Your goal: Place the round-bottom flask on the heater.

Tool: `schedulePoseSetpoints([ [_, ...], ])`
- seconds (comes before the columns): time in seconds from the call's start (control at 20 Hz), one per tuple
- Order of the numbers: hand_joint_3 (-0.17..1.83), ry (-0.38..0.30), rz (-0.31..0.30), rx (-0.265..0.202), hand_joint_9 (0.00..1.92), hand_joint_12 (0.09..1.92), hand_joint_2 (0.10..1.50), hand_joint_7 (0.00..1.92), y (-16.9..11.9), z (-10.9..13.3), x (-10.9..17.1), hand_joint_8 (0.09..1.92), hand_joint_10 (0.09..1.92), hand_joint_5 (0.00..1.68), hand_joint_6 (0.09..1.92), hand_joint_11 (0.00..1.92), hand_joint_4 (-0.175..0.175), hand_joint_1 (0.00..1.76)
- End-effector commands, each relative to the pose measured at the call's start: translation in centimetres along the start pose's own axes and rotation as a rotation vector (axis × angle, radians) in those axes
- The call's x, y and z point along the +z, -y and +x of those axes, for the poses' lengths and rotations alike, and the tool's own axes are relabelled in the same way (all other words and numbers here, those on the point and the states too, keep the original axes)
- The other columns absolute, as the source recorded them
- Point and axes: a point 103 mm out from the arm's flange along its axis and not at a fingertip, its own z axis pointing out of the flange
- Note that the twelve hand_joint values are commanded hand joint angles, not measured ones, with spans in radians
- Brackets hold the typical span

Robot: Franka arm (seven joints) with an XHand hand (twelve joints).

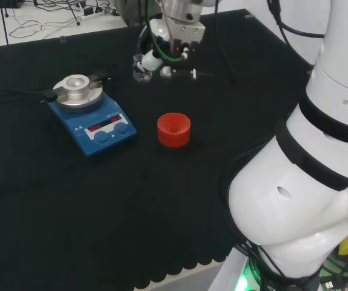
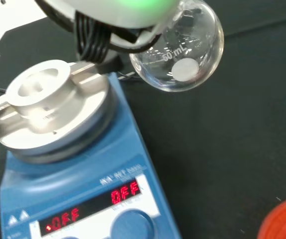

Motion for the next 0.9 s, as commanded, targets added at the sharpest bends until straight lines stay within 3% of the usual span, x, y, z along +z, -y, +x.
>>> schedulePoseSetpoints([
  [0.05, 0.77, 0.008, 0.036, -0.089, 0.67, 1.33, 0.66, 0.37, -3.6, 6.0, 1.2, 0.67, 0.59, 1.14, 0.96, 0.37, 0.072, 1.11],
  [0.5, 0.78, 0.028, 0.071, -0.163, 0.67, 1.33, 0.66, 0.37, -7.1, 10.5, 2.2, 0.67, 0.60, 1.14, 0.96, 0.37, 0.065, 1.12],
  [0.9, 0.78, 0.032, 0.094, -0.199, 0.67, 1.33, 0.66, 0.37, -10.1, 12.5, 3.2, 0.67, 0.60, 1.14, 0.96, 0.37, 0.058, 1.12],
])
